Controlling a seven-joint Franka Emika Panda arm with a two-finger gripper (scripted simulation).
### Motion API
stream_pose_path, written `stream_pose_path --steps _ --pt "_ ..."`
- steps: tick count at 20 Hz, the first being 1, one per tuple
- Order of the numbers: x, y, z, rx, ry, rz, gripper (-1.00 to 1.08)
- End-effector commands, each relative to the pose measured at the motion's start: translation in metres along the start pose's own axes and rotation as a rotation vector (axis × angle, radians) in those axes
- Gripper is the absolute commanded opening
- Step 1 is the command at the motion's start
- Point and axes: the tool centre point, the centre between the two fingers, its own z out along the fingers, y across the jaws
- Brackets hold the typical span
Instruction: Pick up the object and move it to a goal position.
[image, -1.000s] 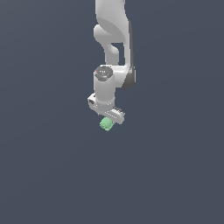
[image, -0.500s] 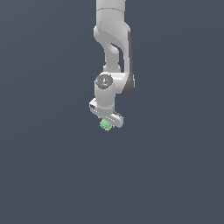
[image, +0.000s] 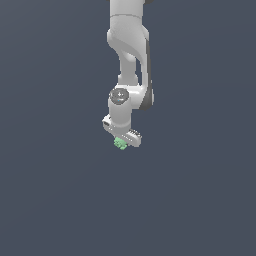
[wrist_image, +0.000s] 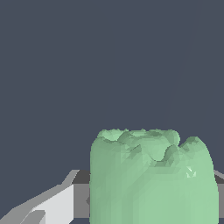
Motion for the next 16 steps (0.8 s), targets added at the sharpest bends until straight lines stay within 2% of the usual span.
stream_pose_path --steps 1,9,16 --pt "0.0 0.001 0.001 -0.001 -0.001 0.001 -1.0" --pt "-0.001 0.0 -0.002 0.0 0.0 0.0 -1.0" --pt "-0.01 0.004 -0.019 0.0 -0.001 0.0 -1.0"
